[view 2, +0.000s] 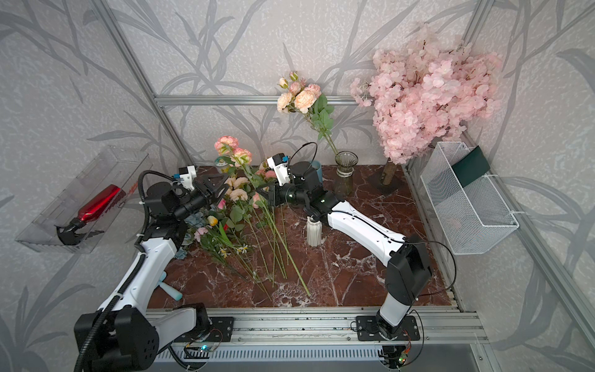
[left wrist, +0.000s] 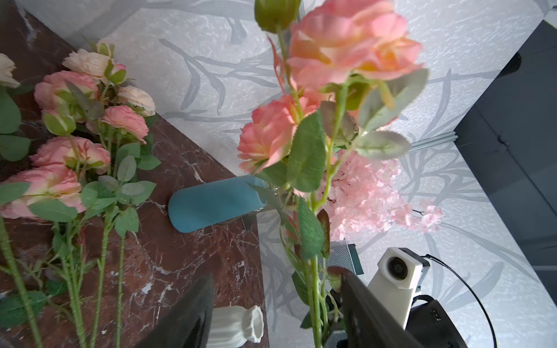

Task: Place the pink flowers into the vase
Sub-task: Pick up the flower at the center of the board.

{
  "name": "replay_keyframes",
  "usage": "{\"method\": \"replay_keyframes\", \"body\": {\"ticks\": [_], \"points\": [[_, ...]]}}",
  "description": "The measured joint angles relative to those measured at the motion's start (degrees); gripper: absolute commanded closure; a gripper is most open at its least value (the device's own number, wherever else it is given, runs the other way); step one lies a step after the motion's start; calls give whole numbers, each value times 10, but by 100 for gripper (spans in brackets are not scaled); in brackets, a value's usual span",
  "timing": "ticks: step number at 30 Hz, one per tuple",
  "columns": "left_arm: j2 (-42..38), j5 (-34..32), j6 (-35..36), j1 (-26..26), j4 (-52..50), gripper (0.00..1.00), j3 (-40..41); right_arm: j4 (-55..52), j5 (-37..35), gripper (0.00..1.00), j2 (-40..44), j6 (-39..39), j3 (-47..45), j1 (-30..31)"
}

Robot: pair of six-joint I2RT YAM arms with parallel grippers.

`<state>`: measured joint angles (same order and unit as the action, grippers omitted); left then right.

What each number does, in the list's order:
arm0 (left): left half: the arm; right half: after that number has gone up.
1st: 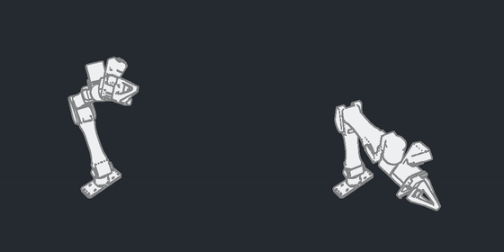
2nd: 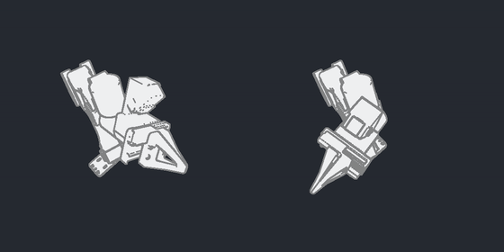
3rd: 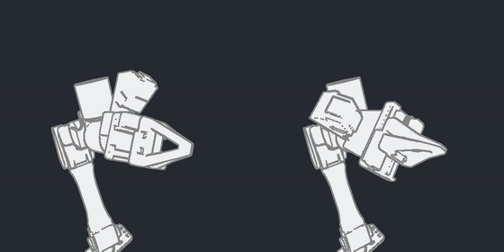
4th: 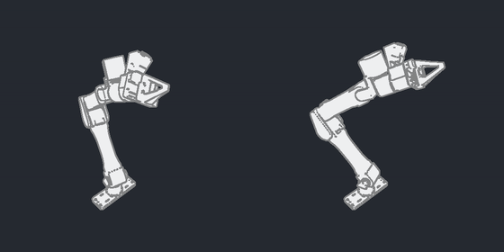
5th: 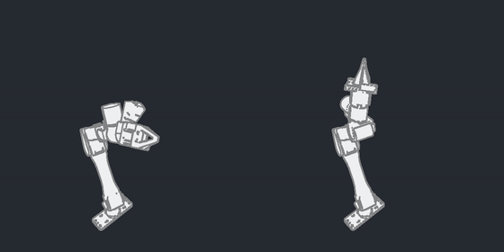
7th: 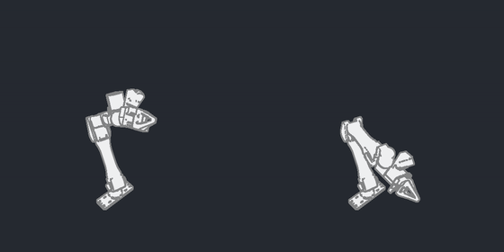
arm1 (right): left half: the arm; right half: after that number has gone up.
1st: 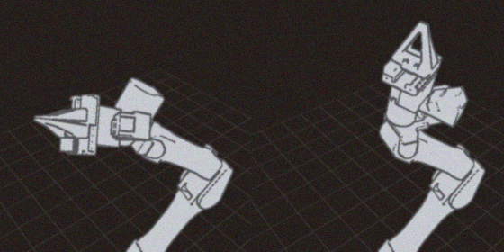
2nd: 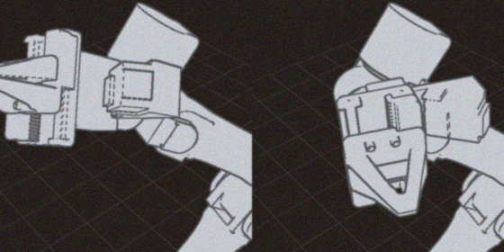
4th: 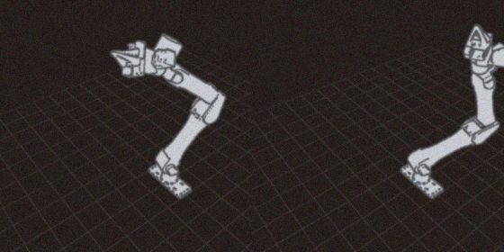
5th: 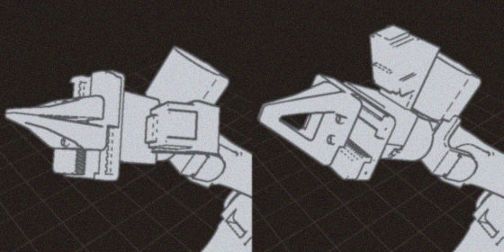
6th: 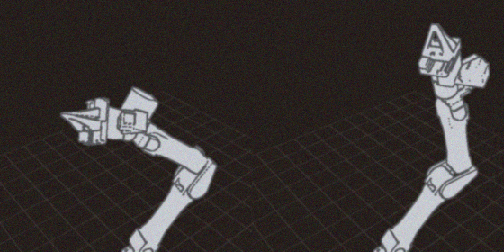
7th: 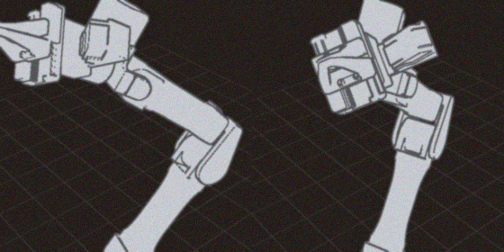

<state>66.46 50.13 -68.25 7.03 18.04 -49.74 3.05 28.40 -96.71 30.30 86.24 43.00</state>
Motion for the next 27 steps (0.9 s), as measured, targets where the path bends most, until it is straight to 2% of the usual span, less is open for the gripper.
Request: {"method": "replay_keyframes", "body": {"ticks": [7,12,14,16,18,21,22,26,27], "points": [[12,10,-18,-46,33,34,-1,28,46,100,0,24,-17,0],[14,10,-13,-72,30,39,-11,31,65,100,0,29,-20,0],[17,9,-11,-74,30,46,-14,31,74,100,0,29,-20,0],[19,6,-6,-74,28,60,-16,31,82,100,0,29,-20,0],[19,2,-2,-74,21,79,-17,30,90,100,0,28,-20,0],[19,-3,12,-74,4,97,-25,17,94,100,1,22,-20,1],[18,-4,15,-74,-2,100,-30,10,94,100,1,17,-20,1],[17,-1,33,-80,-24,100,-47,-17,96,100,4,-11,-16,1],[17,3,38,-81,-32,100,-50,-28,97,95,5,-18,-11,1]]}}
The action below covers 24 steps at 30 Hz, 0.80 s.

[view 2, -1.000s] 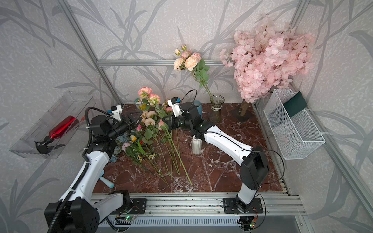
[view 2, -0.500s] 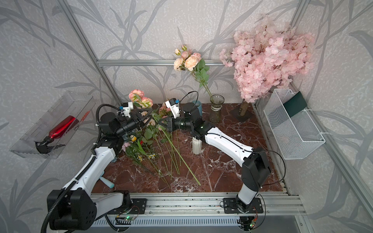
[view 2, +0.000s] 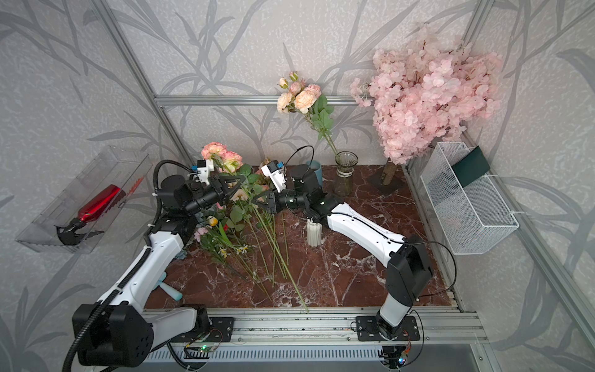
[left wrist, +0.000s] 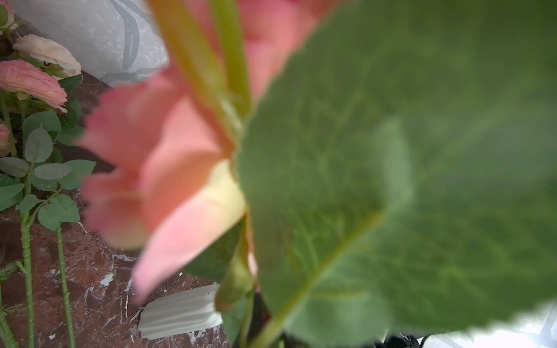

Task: Place the pink flowers into the vase
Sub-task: Pick up the flower at the center of the board.

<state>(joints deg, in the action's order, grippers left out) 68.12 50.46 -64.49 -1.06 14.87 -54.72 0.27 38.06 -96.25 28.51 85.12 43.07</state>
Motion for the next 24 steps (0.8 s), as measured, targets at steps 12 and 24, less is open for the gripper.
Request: {"method": "replay_keyframes", "body": {"ticks": [12,24], "points": [[12,78,60,-7,-34,100,-64,-117,104,63,1,-50,63,-19],[13,107,80,-29,-50,100,-64,-113,176,65,-11,-30,71,-21]]}}
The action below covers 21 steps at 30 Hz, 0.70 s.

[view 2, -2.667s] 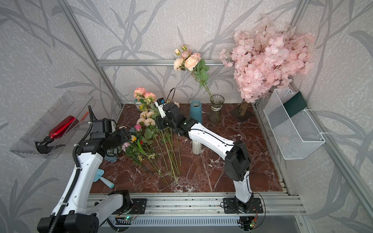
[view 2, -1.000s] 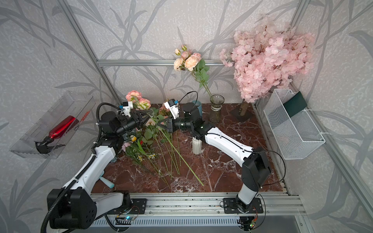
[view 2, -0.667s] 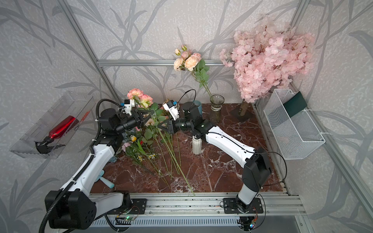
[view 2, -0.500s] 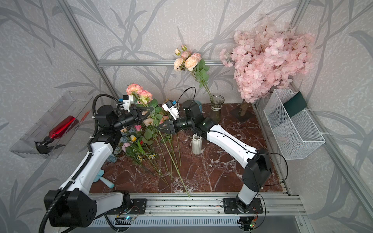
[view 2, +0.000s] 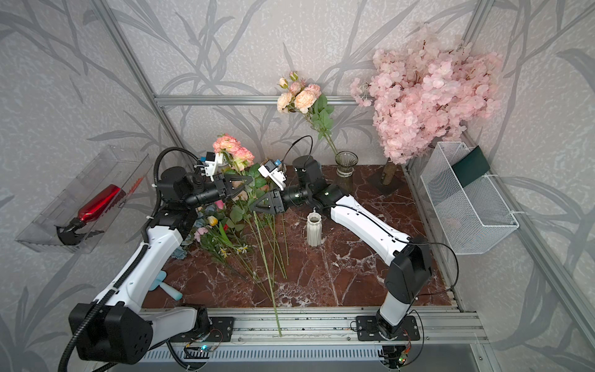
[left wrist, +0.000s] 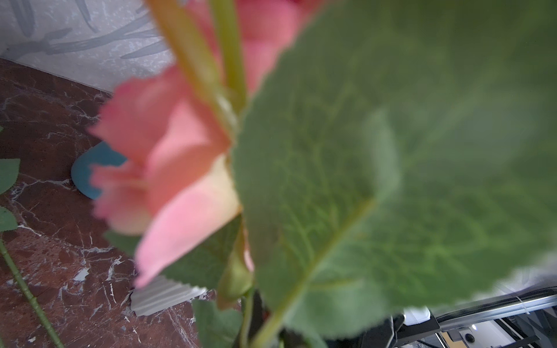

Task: Place the pink flowers into the vase
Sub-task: Pick up the flower at the center of the board.

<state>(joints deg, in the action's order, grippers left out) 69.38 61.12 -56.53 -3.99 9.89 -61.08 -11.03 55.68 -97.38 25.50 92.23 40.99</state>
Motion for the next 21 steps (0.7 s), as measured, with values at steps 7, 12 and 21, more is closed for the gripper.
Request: {"method": "replay_keyframes", "body": {"ticks": [7,12,21], "points": [[0,1,2,0,-2,100,0,-10,8,72,-24,-1,18,5],[1,1,2,0,-3,100,0,-18,8,69,-29,-7,27,9],[0,0,6,-2,-6,100,0,-76,-50,66,-41,-49,46,22]]}}
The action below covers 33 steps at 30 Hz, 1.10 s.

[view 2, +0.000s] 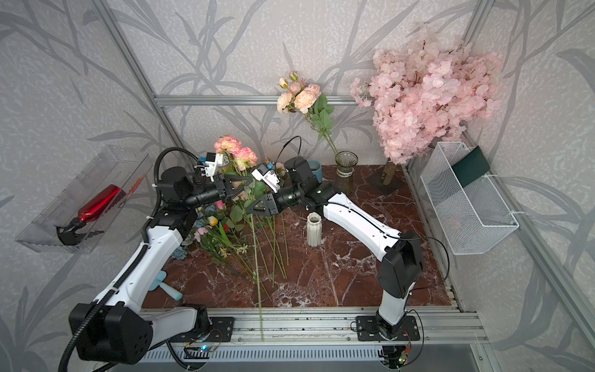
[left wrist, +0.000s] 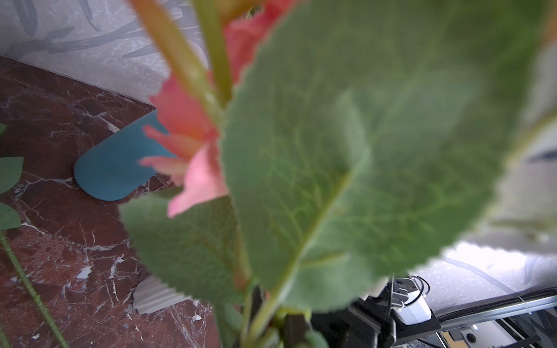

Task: Place the pink flowers into the vase
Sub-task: Pick up the flower at the center of the board.

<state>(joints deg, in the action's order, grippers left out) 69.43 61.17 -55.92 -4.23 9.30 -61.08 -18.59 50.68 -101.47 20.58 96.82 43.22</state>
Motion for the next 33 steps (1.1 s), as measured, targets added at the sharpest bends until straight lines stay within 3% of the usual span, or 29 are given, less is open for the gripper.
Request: {"method": "replay_keyframes", "body": {"ticks": [5,19,25,28,29,31,33], "points": [[0,0,5,-2,-7,100,0,-14,-38,69,-1,-14,-1,5],[0,0,14,-2,-18,100,0,76,-8,76,0,39,-35,6],[-4,2,21,-2,-20,100,0,94,-7,96,2,65,-42,6],[-6,0,25,-2,-20,98,0,96,-2,100,3,69,-43,4],[-7,0,26,-2,-21,89,0,96,-3,100,3,69,-43,4],[-7,0,33,-2,-24,51,0,95,-5,100,3,68,-43,4],[-7,-2,37,-2,-38,32,-1,96,-6,100,3,63,-43,4]]}}
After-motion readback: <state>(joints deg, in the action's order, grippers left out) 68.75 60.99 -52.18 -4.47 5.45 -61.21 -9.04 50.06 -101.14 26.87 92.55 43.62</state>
